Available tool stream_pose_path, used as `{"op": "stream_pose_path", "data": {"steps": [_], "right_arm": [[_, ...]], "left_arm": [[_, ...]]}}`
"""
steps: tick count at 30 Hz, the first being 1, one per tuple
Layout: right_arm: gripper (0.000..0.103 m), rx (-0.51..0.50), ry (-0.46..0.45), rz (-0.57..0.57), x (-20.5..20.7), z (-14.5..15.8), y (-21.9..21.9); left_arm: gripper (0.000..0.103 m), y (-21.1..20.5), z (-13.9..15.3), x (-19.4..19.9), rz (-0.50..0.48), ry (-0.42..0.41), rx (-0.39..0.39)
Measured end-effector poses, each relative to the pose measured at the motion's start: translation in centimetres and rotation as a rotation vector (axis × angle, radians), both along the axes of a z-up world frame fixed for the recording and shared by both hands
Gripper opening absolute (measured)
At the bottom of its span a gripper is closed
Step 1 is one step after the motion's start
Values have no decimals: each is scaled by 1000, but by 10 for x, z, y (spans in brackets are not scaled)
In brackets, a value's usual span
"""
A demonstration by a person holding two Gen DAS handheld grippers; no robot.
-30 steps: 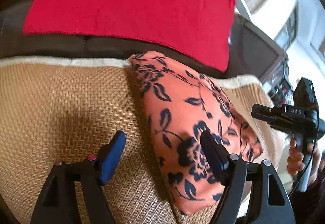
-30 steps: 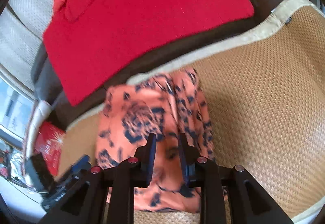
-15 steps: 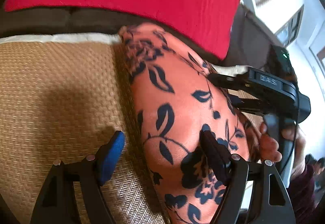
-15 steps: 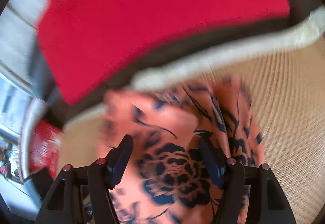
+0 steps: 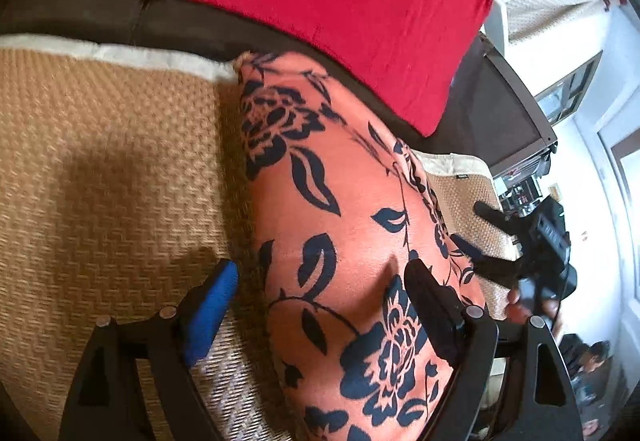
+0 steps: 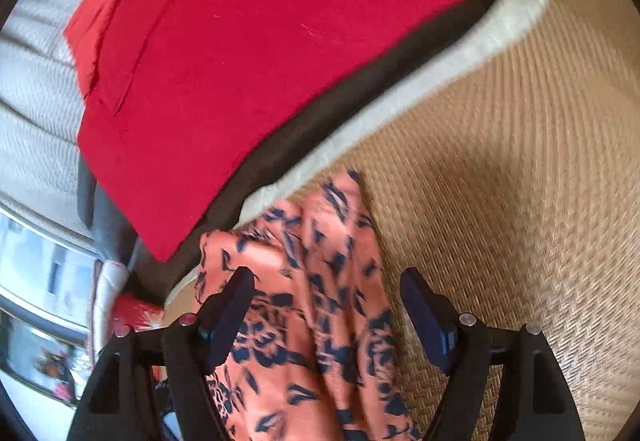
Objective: Fold small clothes
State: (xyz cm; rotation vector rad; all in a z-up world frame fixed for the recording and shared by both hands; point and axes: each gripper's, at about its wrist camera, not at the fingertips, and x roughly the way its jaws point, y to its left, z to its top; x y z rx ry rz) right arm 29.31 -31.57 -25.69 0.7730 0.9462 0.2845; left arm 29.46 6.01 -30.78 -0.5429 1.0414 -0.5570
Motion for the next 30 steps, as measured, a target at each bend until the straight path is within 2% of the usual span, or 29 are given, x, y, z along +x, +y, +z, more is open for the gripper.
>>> {"op": "stream_pose_path", "data": {"steps": [3, 7, 9, 12, 15, 18, 24, 30], "right_arm": [[80, 45, 26, 61, 6, -18, 7], [79, 5, 65, 120, 22, -37, 27], [79, -4, 39, 134, 22, -39, 35], [80, 1, 11, 169, 21, -38, 46], [79, -26, -12, 177, 18, -37, 51], [79, 7, -19, 169, 14, -39, 48], [79, -22, -40, 159, -3, -30, 36], [79, -39, -48, 159, -5, -29, 44]], "left_arm": [[86, -10, -5, 3, -27, 13, -8], [86, -22, -4, 5, -28, -13, 44], [86, -25, -5, 7, -12, -16, 50], [86, -35, -1, 8, 10, -41, 139], [86, -53, 11, 2, 15, -118, 282], [86, -61, 17, -3, 9, -172, 371], [86, -70, 20, -3, 14, -199, 429], [86, -81, 23, -7, 13, -230, 475]]}}
